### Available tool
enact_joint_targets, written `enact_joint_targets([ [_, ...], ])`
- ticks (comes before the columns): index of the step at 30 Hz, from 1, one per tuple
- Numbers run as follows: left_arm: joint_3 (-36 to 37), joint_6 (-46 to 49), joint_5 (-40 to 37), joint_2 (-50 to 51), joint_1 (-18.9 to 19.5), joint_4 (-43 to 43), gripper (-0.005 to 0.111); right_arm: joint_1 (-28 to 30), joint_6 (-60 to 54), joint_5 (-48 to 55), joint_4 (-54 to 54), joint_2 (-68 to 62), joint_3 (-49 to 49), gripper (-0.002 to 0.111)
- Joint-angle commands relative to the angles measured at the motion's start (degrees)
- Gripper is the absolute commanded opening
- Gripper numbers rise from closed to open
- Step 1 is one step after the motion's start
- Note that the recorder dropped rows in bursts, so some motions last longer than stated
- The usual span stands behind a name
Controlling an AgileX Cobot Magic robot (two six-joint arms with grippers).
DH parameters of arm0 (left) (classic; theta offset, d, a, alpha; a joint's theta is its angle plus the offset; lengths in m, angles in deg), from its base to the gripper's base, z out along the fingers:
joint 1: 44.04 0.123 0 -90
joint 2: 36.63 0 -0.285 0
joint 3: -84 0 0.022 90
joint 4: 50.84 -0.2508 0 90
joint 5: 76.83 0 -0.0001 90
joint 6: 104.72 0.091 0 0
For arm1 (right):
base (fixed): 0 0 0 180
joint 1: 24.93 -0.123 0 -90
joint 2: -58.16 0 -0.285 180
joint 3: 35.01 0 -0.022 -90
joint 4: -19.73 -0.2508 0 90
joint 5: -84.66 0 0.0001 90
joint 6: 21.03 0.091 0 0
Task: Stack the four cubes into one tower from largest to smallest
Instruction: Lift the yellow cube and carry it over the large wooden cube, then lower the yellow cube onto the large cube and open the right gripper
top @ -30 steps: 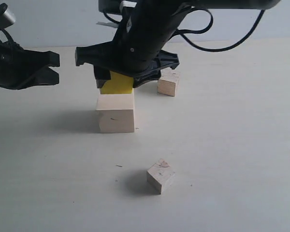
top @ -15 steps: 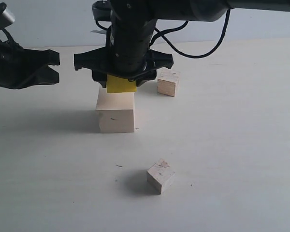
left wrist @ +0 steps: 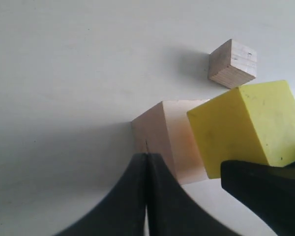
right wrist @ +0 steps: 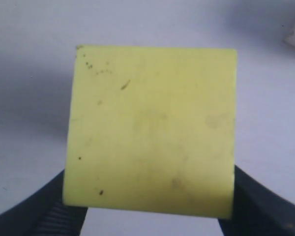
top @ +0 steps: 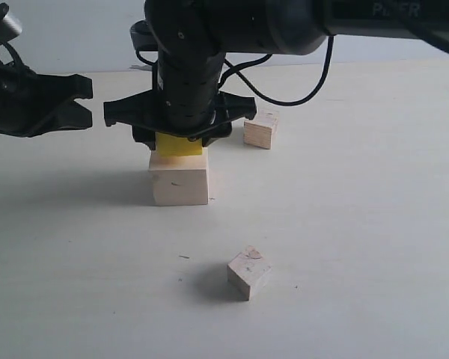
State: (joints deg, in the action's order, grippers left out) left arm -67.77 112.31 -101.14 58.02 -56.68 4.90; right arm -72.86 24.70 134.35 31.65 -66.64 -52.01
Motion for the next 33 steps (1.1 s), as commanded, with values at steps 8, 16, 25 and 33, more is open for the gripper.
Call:
enact_joint_targets([
  [8, 0.1, -0.2, -0.3, -0.3, 0.1, 0.6, 0.000, -0.1, 0.8, -0.7, 0.5, -1.8, -0.5, 0.000],
  [16, 0.1, -0.2, -0.3, -0.3, 0.1, 0.6, 0.000, -0.1, 0.8, -1.7, 0.3, -1.8, -0.5, 0.000],
  [25, 0.1, -0.1, -0.3, -0.3, 0.1, 0.6, 0.000, -0.1, 0.9, -1.7, 0.1, -1.8, -0.5, 0.000],
  [33, 0.1, -0.1, -0.3, -0.3, 0.1, 0.6, 0.000, -0.1, 0.9, -1.7, 0.1, -1.8, -0.5, 0.018],
])
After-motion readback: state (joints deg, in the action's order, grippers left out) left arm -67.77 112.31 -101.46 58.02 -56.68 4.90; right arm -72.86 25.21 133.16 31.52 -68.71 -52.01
